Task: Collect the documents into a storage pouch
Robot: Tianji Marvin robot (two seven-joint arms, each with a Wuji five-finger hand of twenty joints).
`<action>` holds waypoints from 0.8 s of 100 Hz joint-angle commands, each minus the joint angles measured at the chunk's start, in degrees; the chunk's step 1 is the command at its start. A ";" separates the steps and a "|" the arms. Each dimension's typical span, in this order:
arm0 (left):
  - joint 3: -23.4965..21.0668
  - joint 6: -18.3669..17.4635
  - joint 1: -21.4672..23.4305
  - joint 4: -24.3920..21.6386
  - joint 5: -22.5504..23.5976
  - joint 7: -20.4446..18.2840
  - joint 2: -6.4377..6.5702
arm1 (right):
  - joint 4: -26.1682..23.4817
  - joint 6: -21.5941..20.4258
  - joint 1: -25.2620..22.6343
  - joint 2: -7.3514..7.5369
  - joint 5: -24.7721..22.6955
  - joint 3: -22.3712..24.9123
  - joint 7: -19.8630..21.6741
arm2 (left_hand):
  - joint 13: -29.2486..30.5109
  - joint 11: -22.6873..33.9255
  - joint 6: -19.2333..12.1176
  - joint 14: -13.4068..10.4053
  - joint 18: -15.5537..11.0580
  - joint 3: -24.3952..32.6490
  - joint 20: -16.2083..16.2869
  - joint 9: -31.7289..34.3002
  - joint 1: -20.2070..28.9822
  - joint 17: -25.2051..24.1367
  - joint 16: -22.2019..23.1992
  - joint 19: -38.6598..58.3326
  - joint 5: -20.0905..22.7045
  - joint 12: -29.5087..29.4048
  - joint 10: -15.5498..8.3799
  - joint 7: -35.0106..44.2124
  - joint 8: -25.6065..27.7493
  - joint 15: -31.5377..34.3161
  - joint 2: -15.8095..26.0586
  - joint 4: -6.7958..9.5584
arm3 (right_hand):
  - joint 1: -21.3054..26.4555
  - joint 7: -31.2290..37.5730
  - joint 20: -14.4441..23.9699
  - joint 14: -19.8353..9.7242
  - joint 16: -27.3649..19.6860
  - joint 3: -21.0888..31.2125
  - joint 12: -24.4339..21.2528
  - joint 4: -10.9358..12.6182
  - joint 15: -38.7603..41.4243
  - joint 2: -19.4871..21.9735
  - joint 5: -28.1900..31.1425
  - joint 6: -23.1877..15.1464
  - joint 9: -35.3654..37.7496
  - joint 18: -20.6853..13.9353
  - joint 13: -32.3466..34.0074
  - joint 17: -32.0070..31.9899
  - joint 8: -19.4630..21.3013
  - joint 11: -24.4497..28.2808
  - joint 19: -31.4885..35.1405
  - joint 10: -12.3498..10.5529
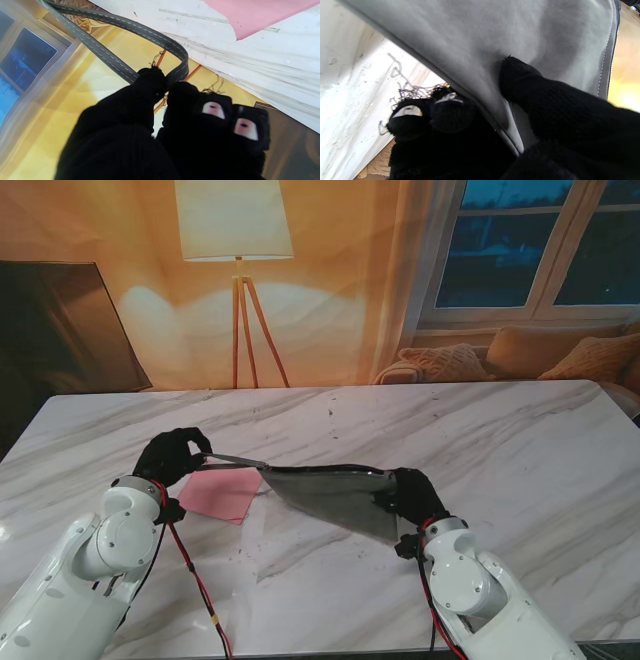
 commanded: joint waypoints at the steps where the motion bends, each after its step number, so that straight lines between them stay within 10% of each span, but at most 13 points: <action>1: -0.84 0.50 -0.04 0.31 0.09 -0.19 0.08 | 0.50 0.62 -0.10 0.13 -0.07 0.37 0.44 | -1.64 -0.75 2.56 6.40 -6.95 0.39 -0.53 0.76 1.81 -1.74 0.57 1.77 -0.16 0.02 1.04 3.98 2.85 0.57 3.04 2.08 | 5.72 14.47 0.02 -4.73 0.23 5.59 0.53 1.02 0.14 4.48 13.05 -4.09 1.70 0.21 2.16 0.63 6.73 0.43 0.33 2.76; 33: 0.62 0.43 0.63 -0.59 -3.48 -4.12 0.49 | 0.48 -0.30 -0.12 0.11 0.54 -0.02 0.69 | -18.48 -20.48 4.70 9.87 -5.10 1.45 3.46 -7.60 -1.22 -21.32 -5.33 -17.78 -1.21 -2.13 2.94 -4.64 -7.87 -20.79 1.20 1.09 | 5.66 14.21 0.09 -4.76 0.25 5.36 0.53 1.05 0.13 4.73 12.84 -4.19 1.68 0.19 2.18 0.60 6.77 0.45 0.28 2.68; 45: 0.86 -0.13 1.22 -1.28 -3.45 -6.47 1.02 | 0.19 -0.79 -0.30 0.11 0.60 0.11 0.58 | -25.84 -27.89 4.60 7.32 -6.70 5.01 1.03 -14.57 -7.40 -30.29 -8.92 -24.17 -4.16 -5.81 1.91 -12.04 -8.92 -29.96 -1.16 2.16 | 5.46 13.51 0.06 -4.82 0.21 4.83 0.48 1.04 -0.04 5.31 11.94 -4.42 1.50 -0.22 2.02 0.17 6.54 0.39 -0.07 2.53; 57: 0.58 -1.02 1.92 -2.44 -3.51 -9.25 1.62 | 0.16 -1.07 -0.33 0.11 0.47 0.10 0.46 | -36.67 -35.37 5.21 2.34 -8.72 6.07 -7.49 -28.21 -17.73 -43.53 -14.62 -32.62 -9.23 -21.48 -0.46 -26.41 -10.15 -43.56 5.23 8.44 | 5.42 12.85 0.03 -5.07 0.08 4.16 0.39 1.20 -0.48 5.90 11.39 -4.72 1.44 -0.64 1.84 -0.08 5.87 0.41 -0.46 2.34; 68: -0.14 -2.29 2.61 -3.83 -3.60 -11.34 2.10 | 0.13 -0.94 -0.38 0.12 0.66 0.03 0.62 | -43.35 -42.19 4.33 -1.72 -9.66 2.15 -14.46 -36.17 -19.60 -47.72 -19.39 -45.71 -15.06 -27.26 -3.23 -33.59 -13.04 -54.69 5.00 8.51 | 5.40 12.71 0.00 -5.08 0.01 3.86 0.33 1.28 -0.71 6.06 11.16 -4.83 1.42 -0.82 1.72 -0.24 5.47 0.43 -0.71 2.22; 80: -0.62 -3.51 3.15 -5.11 -3.60 -11.77 2.24 | 0.08 -0.88 -0.44 0.13 0.76 -0.03 0.72 | -46.32 -46.06 3.48 -4.77 -10.45 -1.06 -15.00 -40.87 -20.23 -47.87 -23.17 -57.78 -19.10 -31.01 -5.14 -37.82 -14.13 -62.99 4.69 8.06 | 5.42 12.77 -0.09 -5.05 -0.12 3.71 0.25 1.36 -1.08 6.17 11.10 -4.86 1.38 -0.95 1.49 -0.52 5.19 0.42 -1.07 2.23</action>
